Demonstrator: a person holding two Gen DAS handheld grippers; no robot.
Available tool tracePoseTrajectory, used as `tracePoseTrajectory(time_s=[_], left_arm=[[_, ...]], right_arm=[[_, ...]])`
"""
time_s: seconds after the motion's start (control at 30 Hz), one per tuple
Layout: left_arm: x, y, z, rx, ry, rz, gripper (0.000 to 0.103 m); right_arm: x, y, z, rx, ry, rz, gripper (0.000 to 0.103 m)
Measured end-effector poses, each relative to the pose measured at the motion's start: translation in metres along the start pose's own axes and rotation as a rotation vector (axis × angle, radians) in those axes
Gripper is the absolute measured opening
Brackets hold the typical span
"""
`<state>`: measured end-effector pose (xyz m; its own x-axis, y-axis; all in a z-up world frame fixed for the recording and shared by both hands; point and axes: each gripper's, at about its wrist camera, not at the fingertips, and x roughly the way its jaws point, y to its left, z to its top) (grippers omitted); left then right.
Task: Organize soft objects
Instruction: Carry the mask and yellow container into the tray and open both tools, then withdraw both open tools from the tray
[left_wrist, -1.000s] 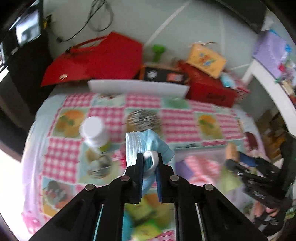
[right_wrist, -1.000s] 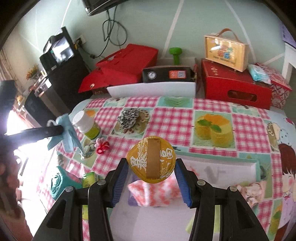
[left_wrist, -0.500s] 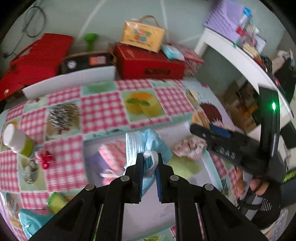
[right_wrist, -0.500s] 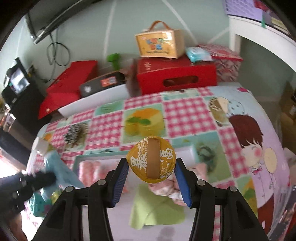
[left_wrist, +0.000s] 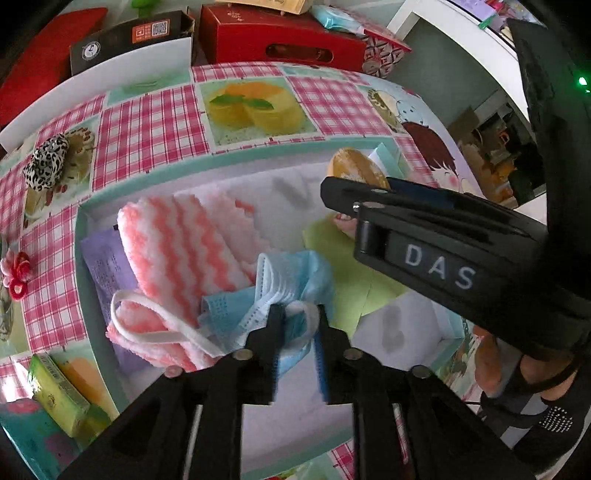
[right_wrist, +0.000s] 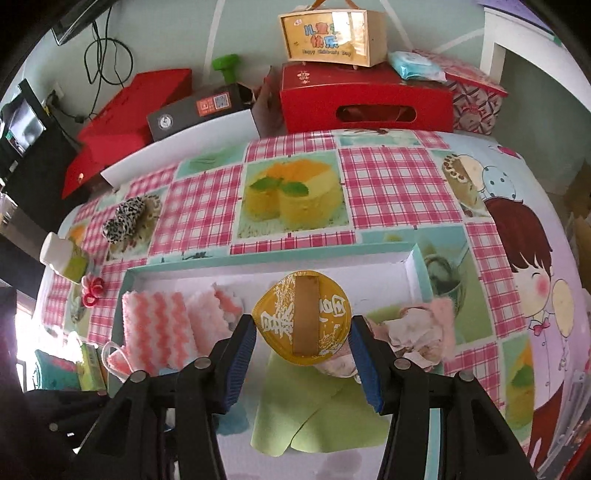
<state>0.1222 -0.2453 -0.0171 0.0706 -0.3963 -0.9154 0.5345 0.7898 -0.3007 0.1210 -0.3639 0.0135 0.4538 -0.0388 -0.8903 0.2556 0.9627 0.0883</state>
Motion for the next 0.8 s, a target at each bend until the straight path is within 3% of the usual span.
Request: tracePoseTrajectory(time_s=[0.03,0.1,0.4,0.53,0.73,0.8], left_arm=[[-0.001,0.0,0.001,0.001,-0.005,0.003,0.043],[-0.009,0.0,0.0,0.0,-0.03,0.023,0.054],[-0.029,0.009,0.005,-0.012,-0.075,0.065,0.056],[-0.045,0.016,0.006,-0.023,-0.115,0.072,0.063],[-0.071,0.039,0.008,-0.086,-0.21,0.116,0.075],[-0.077,0.051,0.009,-0.125,-0.239,0.165,0.075]], right_arm=[[-0.001,0.0,0.001,0.002,-0.002,-0.004,0.059],[-0.004,0.001,0.002,0.009,-0.012,-0.004,0.067],[-0.031,0.008,0.009,0.001,-0.077,-0.02,0.068],[-0.048,0.01,0.01,0.001,-0.113,-0.034,0.068],[-0.062,0.012,0.01,-0.004,-0.138,-0.055,0.074],[-0.06,0.014,0.01,-0.011,-0.127,-0.073,0.082]])
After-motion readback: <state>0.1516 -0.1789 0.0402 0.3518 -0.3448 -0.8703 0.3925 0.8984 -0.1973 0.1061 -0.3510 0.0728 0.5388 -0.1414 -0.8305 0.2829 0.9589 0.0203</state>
